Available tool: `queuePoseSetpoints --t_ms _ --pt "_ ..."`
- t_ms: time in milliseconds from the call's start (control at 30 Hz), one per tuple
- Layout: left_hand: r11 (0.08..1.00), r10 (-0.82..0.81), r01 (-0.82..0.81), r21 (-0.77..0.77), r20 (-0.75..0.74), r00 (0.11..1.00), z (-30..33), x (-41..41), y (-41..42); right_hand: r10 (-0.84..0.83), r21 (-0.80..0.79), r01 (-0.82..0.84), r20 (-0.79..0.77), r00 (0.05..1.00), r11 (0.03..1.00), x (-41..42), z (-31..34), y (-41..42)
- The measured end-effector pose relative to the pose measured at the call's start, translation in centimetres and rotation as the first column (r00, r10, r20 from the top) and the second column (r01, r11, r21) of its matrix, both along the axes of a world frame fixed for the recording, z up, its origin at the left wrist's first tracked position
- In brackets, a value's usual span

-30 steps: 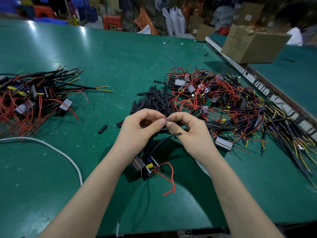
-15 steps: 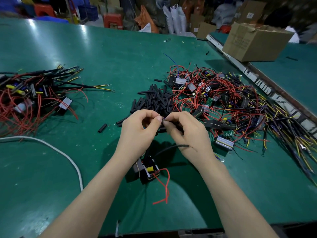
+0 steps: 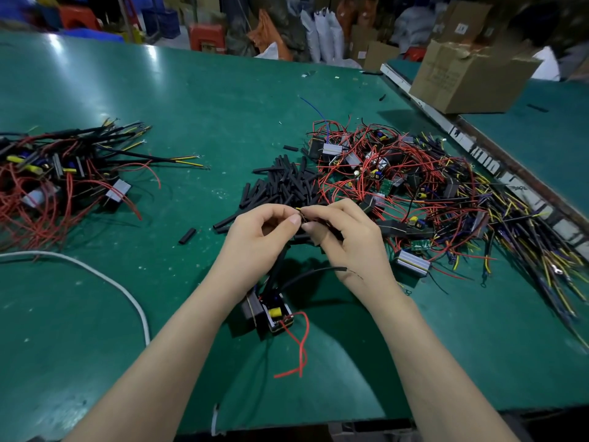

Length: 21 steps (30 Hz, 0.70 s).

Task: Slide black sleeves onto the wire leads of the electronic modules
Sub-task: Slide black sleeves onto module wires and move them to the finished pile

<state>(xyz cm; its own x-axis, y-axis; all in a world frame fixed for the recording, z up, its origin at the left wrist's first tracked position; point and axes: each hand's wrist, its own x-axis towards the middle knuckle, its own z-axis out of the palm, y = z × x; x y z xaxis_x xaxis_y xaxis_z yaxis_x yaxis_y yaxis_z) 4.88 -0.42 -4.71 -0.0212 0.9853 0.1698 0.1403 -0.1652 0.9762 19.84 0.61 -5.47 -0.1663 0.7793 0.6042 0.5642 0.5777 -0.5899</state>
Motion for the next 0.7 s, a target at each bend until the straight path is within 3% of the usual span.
queuePoseSetpoints --t_ms 333,467,700 --pt "1.000 0.001 0.002 -0.026 0.109 0.994 0.50 -0.20 -0.08 0.119 -0.102 -0.128 -0.085 0.989 0.987 0.17 0.71 -0.23" --pt "1.000 -0.018 0.020 -0.011 0.137 0.990 0.60 -0.27 -0.22 0.140 -0.196 -0.183 -0.214 0.967 0.963 0.22 0.36 -0.03" --pt "0.999 -0.036 0.034 0.015 0.151 0.988 0.36 -0.46 -0.16 0.182 -0.181 -0.246 -0.311 0.933 0.952 0.10 0.00 0.17"
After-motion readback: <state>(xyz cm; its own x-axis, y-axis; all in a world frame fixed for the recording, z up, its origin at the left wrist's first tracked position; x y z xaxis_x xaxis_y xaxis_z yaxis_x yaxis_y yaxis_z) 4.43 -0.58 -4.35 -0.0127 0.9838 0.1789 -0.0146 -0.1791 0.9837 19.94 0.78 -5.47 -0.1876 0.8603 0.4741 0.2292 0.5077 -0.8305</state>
